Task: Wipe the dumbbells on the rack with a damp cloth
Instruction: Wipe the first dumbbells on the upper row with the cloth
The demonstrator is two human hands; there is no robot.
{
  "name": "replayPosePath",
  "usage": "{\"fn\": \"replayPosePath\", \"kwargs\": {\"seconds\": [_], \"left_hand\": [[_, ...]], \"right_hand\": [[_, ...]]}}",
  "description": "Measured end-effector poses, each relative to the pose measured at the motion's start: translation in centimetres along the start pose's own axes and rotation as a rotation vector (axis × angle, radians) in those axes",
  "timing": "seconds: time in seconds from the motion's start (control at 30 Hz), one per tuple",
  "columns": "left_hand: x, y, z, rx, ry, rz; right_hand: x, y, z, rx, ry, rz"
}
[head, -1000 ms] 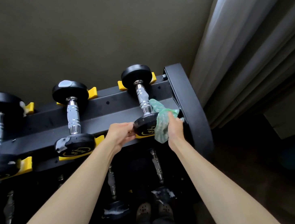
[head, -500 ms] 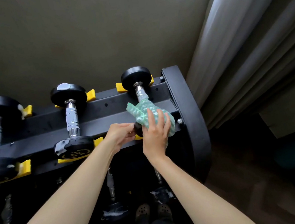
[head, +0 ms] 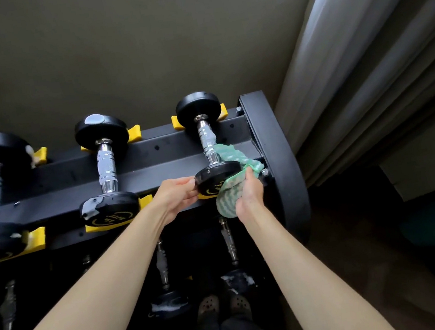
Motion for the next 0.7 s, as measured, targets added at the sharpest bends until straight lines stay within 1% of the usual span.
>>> {"fn": "replayPosePath", "kwargs": {"seconds": [0.2, 0.27, 0.33, 0.43, 0.5, 0.57, 0.7], "left_hand": [[-0.2, -0.1, 0.1, -0.019, -0.017, 0.016], [0.0, 0.3, -0.1, -0.033, -0.017, 0.029], [0.0, 0.7, -0.5, -0.044, -0.017, 0.031], [-0.6, 0.9, -0.9, -0.053, -0.003, 0.011], [-1.0, 1.2, -1.0, -0.068, 0.024, 0.022], [-1.3, 1.5, -0.7, -0.084, 0.050, 0.041], [-1.4, 2.0, -0.5, -0.098, 0.108, 0.095]], "right_hand": [[-2.3, 1.8, 0.5, -0.070, -0.004, -0.027], [-3.3, 2.2, 1.6, -0.143, 0.038, -0.060], [-3.3, 3.3, 2.9, -0.278, 0.149, -0.116], [-1.7, 5.6, 3.1, -0.487, 0.474, -0.176], [0.0, 6.6, 2.3, -0.615, 0.642, -0.118], [1.9, 7.4, 2.0, -0.786, 0.782, -0.035], [4.7, 8.8, 1.3, -0.940, 0.852, 0.147]]}}
Point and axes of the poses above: each hand's wrist, its own y-axis away from the middle knuckle, its own x-axis out of the palm, z = x × y, the point moved 10 cm from there along -y, towards the middle knuckle, and after that the axes turned 3 degrees about -z, right-handed, at the moved point
